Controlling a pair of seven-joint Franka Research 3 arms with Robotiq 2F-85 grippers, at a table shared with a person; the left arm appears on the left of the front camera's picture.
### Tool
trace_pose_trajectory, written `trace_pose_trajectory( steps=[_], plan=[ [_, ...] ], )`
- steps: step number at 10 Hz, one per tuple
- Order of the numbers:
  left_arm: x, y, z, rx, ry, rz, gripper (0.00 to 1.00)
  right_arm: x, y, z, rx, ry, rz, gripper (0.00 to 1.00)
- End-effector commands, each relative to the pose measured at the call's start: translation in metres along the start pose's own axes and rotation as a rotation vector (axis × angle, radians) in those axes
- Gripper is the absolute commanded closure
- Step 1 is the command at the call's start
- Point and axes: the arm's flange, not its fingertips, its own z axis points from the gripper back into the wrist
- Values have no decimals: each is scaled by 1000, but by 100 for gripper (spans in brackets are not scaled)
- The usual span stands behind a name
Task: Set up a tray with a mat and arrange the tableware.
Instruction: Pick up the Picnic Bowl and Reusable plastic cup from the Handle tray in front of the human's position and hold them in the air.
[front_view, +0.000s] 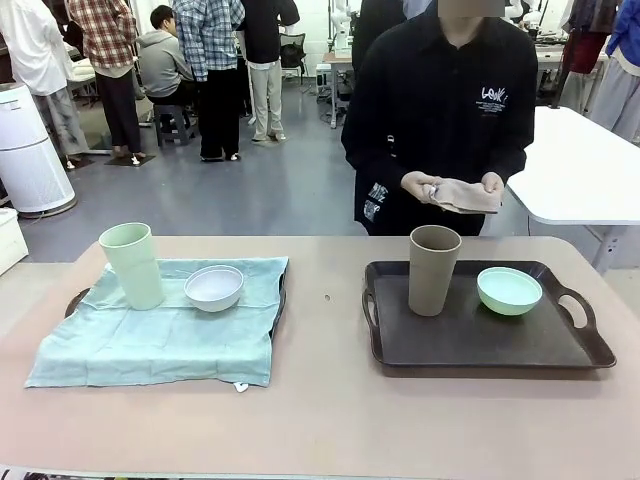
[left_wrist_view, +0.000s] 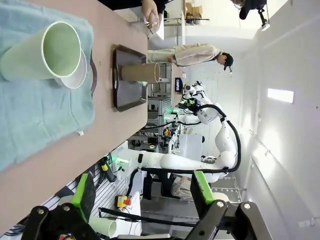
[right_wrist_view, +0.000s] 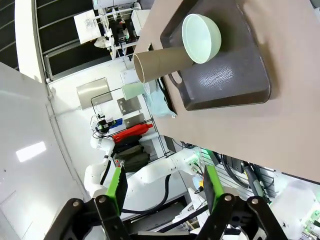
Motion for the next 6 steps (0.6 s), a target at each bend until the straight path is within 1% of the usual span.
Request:
trace_pose_trajectory(
  steps=[1,6],
  plan=[
    [-2,-3,0,-7,-24,-11,0,-2,-1,-3,11,-23,-1,19],
    [-2,-3,0,-7,-24,-11,0,-2,-1,-3,11,-23,-1,19]
  ],
)
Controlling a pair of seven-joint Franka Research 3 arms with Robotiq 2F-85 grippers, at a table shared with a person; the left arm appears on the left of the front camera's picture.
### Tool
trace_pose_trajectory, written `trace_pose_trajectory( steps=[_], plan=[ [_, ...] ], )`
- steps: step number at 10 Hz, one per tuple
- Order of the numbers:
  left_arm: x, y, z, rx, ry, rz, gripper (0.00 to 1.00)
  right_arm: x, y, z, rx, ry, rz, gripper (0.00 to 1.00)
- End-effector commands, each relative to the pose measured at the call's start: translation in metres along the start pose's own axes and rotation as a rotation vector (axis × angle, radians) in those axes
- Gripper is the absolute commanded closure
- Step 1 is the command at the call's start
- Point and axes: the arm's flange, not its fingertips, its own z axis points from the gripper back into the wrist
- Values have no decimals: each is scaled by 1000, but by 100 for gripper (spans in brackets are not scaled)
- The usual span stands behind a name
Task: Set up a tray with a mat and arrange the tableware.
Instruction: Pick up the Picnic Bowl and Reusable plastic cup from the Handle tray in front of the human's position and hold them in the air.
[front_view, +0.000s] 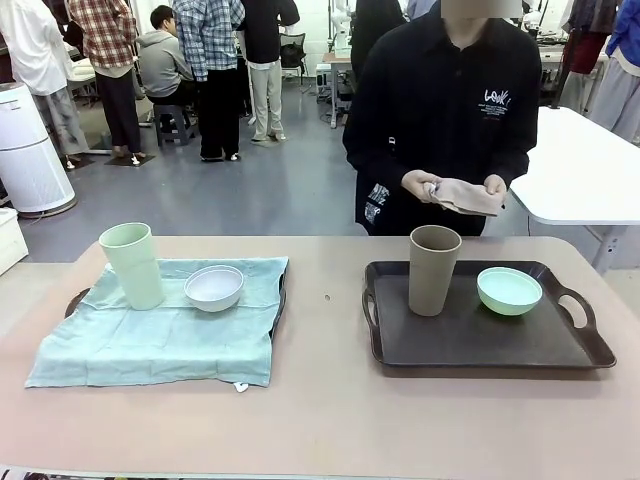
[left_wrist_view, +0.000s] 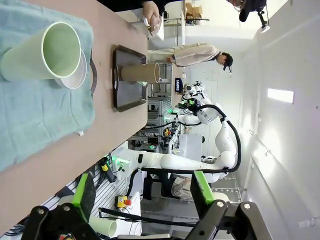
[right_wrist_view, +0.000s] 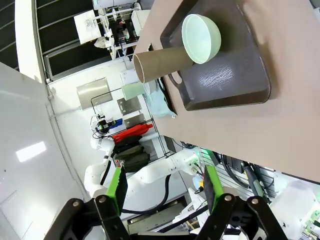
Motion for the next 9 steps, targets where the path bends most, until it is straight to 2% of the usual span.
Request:
trace_pose_trajectory(
  steps=[1,9],
  plan=[
    [-2,-2,-1,-7,-22,-9,0,-2,0,-4,11,-22,-1,19],
    [-2,-2,-1,-7,-22,-9,0,-2,0,-4,11,-22,-1,19]
  ],
)
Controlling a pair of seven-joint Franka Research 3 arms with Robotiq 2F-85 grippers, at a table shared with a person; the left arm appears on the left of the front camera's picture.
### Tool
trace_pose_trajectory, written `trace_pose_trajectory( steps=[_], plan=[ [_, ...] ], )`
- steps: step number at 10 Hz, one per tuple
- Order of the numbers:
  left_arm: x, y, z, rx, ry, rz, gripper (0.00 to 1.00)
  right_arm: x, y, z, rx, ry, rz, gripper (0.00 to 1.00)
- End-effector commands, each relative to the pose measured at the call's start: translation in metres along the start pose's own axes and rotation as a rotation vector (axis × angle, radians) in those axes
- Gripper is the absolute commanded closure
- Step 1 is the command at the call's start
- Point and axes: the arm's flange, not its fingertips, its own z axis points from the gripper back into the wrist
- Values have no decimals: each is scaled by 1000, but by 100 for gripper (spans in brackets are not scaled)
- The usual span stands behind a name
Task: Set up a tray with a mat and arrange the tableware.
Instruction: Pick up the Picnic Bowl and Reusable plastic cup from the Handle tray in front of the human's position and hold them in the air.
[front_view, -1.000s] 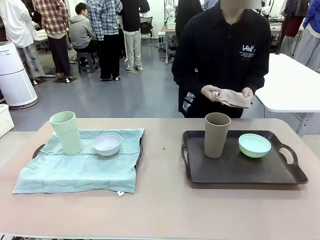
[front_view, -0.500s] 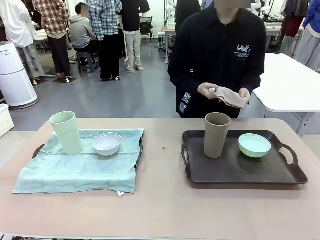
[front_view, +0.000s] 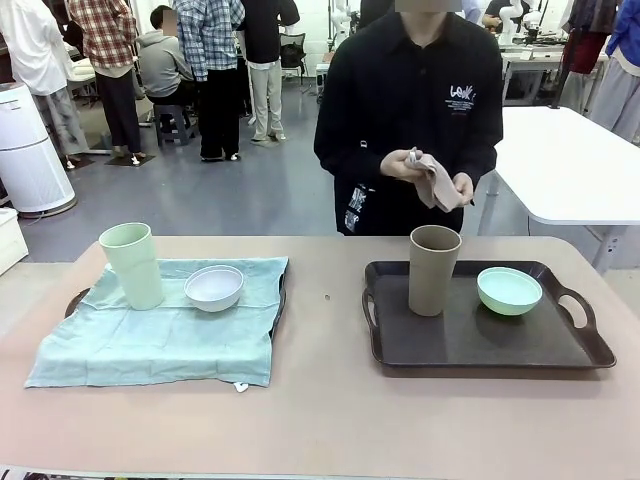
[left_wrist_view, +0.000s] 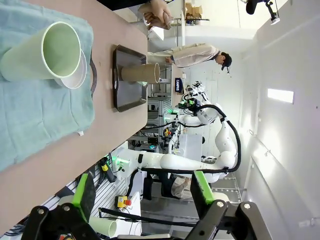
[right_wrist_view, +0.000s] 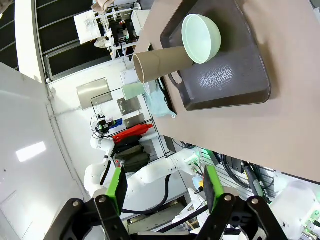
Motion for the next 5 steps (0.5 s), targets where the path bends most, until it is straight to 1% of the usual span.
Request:
trace_pose_trajectory(
  steps=[1,2,3,4,5],
  plan=[
    [-2,-2,-1,-7,-22,-9,0,-2,0,-4,11,-22,-1,19],
    [-2,-2,-1,-7,-22,-9,0,-2,0,-4,11,-22,-1,19],
    [0,0,0,0,0,0,0,0,0,0,0,0,0,19],
    [12,-30,-31,71,72,-73,0,4,26,-4,-109,-43,62,19],
    [27,-64,-68,240,76,-178,0,9,60,-14,-217,-103,96,19]
  ],
)
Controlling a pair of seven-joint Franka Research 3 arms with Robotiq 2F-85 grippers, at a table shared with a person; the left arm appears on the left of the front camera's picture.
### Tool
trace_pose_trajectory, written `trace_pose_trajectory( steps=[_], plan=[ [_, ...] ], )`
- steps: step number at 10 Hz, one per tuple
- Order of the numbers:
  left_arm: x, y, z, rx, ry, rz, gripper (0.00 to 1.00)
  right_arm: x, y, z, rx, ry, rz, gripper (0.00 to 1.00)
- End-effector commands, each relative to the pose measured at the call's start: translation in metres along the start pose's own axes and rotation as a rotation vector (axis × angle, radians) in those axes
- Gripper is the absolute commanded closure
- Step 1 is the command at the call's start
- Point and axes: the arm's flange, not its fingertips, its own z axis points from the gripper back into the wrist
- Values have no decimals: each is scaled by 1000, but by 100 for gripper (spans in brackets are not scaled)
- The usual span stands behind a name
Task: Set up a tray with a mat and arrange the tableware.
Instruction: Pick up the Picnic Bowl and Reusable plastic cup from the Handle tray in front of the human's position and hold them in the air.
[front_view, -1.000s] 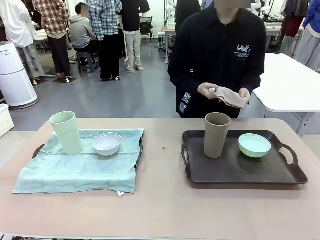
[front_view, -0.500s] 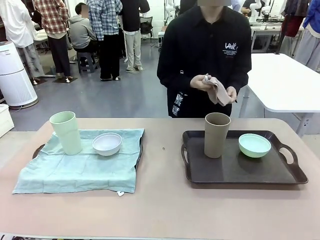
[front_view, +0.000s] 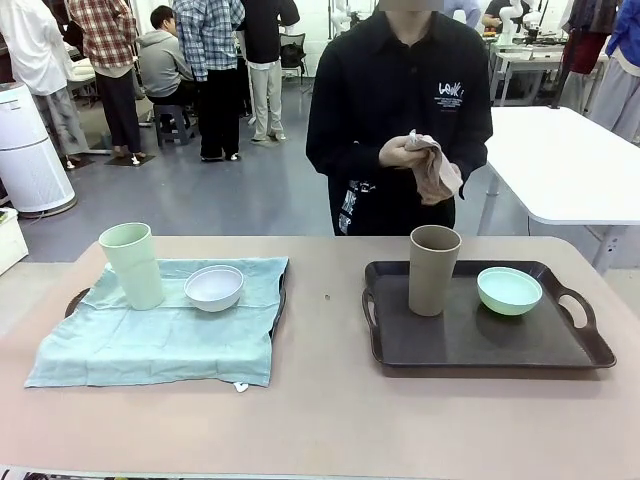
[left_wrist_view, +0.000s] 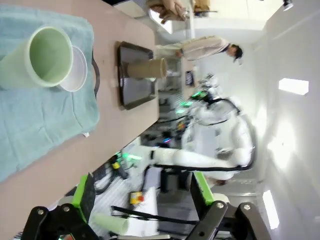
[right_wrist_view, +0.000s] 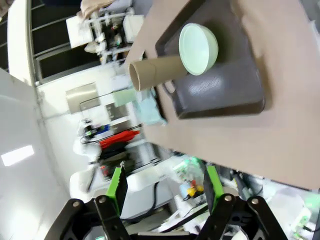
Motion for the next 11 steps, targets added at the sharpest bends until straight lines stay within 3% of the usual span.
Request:
trace_pose_trajectory(
  steps=[1,3,5,6,7,8,10,11],
  plan=[
    [32,-68,-65,279,36,-187,0,13,63,-17,-215,-88,57,19],
    [48,-122,-155,587,21,-489,0,32,107,-41,-488,-124,56,19],
    [38,-134,-251,868,1,-947,0,55,112,-68,-725,-146,27,19],
    [20,-129,-290,897,108,-1057,0,64,106,-80,-761,-119,-2,19],
    [-15,-134,-286,573,270,-797,0,45,131,-58,-599,-183,97,19],
    [28,-163,-274,658,169,-767,0,45,131,-58,-599,-183,97,19],
    [28,-163,-274,658,169,-767,0,45,131,-58,-599,-183,97,19],
    [12,-152,-296,649,206,-806,0,50,127,-60,-650,-186,73,19]
  ],
)
